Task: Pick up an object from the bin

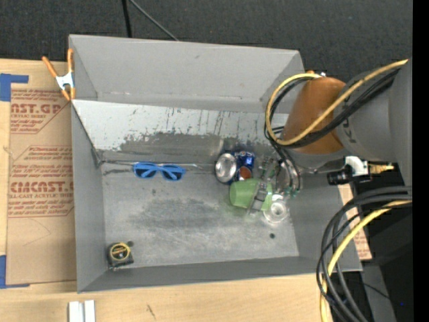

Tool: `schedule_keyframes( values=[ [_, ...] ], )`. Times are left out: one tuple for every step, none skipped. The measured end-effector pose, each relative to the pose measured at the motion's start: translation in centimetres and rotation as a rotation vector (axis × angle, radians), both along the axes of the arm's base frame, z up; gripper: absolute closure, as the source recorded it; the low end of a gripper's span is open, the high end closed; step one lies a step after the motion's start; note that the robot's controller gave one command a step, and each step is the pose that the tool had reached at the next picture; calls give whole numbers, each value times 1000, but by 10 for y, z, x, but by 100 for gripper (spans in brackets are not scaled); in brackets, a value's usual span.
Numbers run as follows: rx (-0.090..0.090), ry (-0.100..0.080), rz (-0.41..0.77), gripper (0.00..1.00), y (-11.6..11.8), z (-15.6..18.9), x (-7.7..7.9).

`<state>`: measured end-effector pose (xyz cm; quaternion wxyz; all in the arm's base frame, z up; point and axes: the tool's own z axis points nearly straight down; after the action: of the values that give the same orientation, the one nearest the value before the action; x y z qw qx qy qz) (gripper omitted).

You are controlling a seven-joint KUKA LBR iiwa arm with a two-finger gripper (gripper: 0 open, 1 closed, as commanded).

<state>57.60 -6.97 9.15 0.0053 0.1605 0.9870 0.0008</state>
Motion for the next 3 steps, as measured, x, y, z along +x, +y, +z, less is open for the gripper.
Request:
schedule_keyframes(
  values=[
    [0, 1, 23, 100, 32, 147, -20],
    [-2, 12, 461, 100, 22, 102, -57],
    [1, 12, 289, 100, 55, 66, -50]
  ],
)
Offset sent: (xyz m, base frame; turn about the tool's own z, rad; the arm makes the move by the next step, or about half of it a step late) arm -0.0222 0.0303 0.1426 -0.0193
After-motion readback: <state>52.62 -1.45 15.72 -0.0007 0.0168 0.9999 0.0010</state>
